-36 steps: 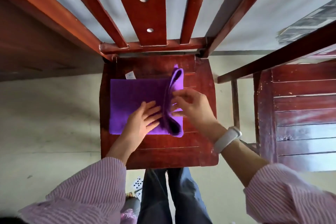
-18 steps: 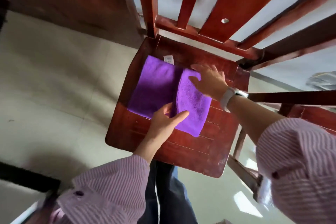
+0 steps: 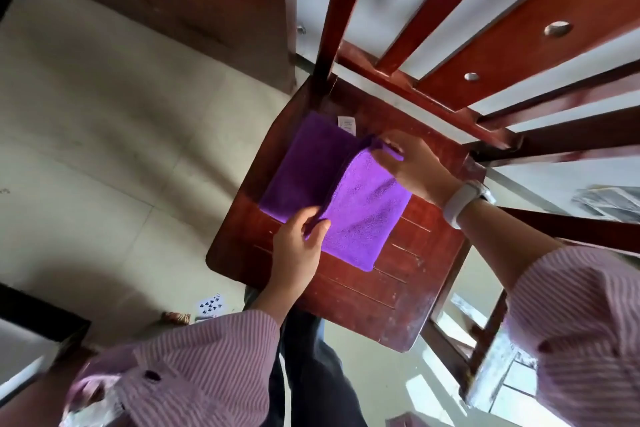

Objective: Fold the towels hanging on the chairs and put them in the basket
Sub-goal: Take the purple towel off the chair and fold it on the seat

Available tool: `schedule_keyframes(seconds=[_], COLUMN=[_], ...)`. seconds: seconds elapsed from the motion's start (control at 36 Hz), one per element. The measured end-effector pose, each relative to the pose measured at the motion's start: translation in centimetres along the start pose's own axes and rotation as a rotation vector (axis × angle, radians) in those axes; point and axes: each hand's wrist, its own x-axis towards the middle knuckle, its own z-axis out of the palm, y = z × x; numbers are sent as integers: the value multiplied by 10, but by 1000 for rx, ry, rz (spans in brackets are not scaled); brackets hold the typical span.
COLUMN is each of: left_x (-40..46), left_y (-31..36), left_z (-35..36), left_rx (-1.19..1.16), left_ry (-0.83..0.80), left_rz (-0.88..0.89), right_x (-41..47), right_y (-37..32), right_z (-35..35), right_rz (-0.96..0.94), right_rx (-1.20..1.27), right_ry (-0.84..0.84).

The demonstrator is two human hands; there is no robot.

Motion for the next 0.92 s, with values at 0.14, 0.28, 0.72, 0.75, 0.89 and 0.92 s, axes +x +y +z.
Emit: schedule_keyframes(seconds=[0.14, 0.28, 0.72, 0.75, 0.89, 0.92], left_x=[10, 22, 51, 53, 59, 58], left_y=[-1, -7, -34, -36, -38, -37], left_z=[-16, -27, -32, -33, -37, -38], left_rx=[61, 83, 208, 227, 287, 312], left_ry=[173, 288, 352, 337, 254, 240], left_rz=[3, -39, -27, -50, -107, -87], right_x=[19, 41, 77, 78, 74, 69], right_y=[-23, -40, -38, -36, -38, -38], right_z=[8, 29, 60, 61, 58, 56], right_rz=[-61, -91, -24, -13, -47, -92], right_rx=[-12, -70, -235, -239, -84, -91], right_ry=[54, 40, 131, 138, 247, 316])
